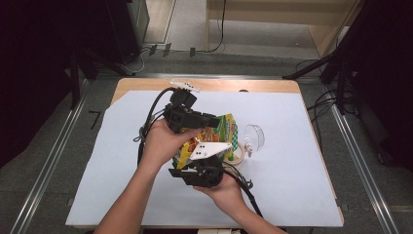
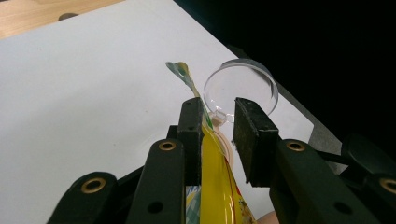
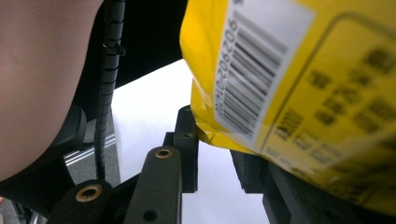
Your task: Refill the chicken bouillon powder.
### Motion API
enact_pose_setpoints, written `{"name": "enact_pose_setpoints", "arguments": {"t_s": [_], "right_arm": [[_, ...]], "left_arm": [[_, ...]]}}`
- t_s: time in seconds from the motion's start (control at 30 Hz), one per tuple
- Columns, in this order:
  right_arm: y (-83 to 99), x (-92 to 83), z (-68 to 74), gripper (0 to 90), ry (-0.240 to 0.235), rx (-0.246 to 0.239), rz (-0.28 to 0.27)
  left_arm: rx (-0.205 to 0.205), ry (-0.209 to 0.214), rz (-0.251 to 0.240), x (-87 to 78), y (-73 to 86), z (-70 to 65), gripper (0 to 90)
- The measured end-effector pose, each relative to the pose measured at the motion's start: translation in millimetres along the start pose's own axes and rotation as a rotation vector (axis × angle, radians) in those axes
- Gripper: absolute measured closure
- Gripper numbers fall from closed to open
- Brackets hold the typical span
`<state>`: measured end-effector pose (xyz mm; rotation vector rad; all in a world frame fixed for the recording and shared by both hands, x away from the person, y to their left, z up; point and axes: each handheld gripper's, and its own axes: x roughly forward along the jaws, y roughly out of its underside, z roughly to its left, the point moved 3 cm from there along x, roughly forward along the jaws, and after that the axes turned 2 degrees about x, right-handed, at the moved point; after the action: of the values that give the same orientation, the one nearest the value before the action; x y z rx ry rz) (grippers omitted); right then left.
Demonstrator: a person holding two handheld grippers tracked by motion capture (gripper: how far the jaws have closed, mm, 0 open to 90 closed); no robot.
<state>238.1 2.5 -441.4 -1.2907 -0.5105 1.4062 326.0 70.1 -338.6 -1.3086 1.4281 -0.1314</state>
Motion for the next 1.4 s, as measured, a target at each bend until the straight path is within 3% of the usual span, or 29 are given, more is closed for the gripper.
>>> {"name": "enact_pose_setpoints", "arguments": {"t_s": [0.27,0.43,0.73,1.4], "right_arm": [[-1.0,2.3,-2.4,74.9,0.000,-0.009,0.005],[-2.3,4.9,-4.4,74.9,0.000,-0.009,0.011],[-4.0,6.2,-4.9,74.9,0.018,0.000,0.010],[-2.0,4.3,-6.9,74.7,0.068,0.002,0.071]], "left_arm": [[-0.006,0.003,0.014,0.7,-1.1,5.0,72.4],[-0.015,0.004,-0.005,-0.5,-1.5,6.9,72.6],[-0.005,0.006,0.001,-0.2,-2.3,8.5,72.5],[0.004,0.029,-0.001,5.9,-0.1,9.5,72.7]]}}
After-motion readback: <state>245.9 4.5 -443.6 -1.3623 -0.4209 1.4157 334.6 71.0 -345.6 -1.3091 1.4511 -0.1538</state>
